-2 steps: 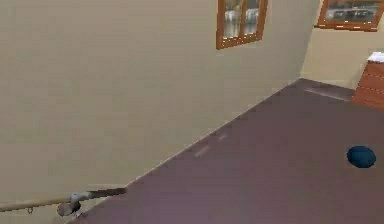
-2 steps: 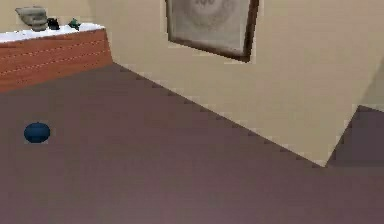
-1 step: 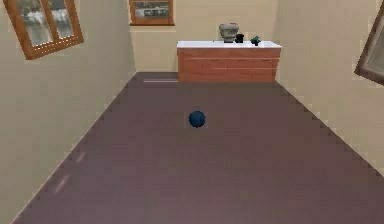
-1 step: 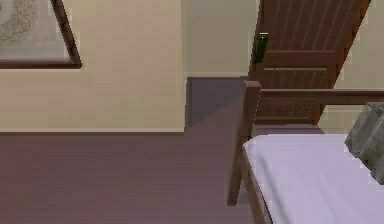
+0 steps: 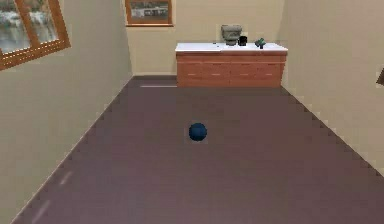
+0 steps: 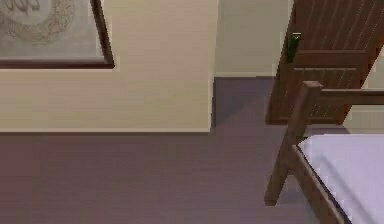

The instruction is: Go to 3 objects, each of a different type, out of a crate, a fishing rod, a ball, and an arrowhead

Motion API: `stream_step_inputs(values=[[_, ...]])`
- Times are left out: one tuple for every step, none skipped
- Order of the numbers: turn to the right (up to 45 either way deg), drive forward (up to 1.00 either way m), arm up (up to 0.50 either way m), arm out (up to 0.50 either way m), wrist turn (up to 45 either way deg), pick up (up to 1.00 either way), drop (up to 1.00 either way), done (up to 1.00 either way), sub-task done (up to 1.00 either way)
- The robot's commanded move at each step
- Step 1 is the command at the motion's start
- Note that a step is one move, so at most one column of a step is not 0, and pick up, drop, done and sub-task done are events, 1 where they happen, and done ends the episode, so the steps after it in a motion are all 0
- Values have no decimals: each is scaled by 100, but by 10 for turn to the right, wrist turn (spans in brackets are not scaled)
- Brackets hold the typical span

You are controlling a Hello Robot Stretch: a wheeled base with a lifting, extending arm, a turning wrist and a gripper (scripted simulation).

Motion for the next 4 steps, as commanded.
stream_step_inputs(values=[[-450, 0, 0, 0, 0, 0, 0, 0, 0], [-390, 0, 0, 0, 0, 0, 0, 0, 0], [0, 25, 0, 0, 0, 0, 0, 0, 0], [0, 0, 0, 0, 0, 0, 0, 100, 0]])
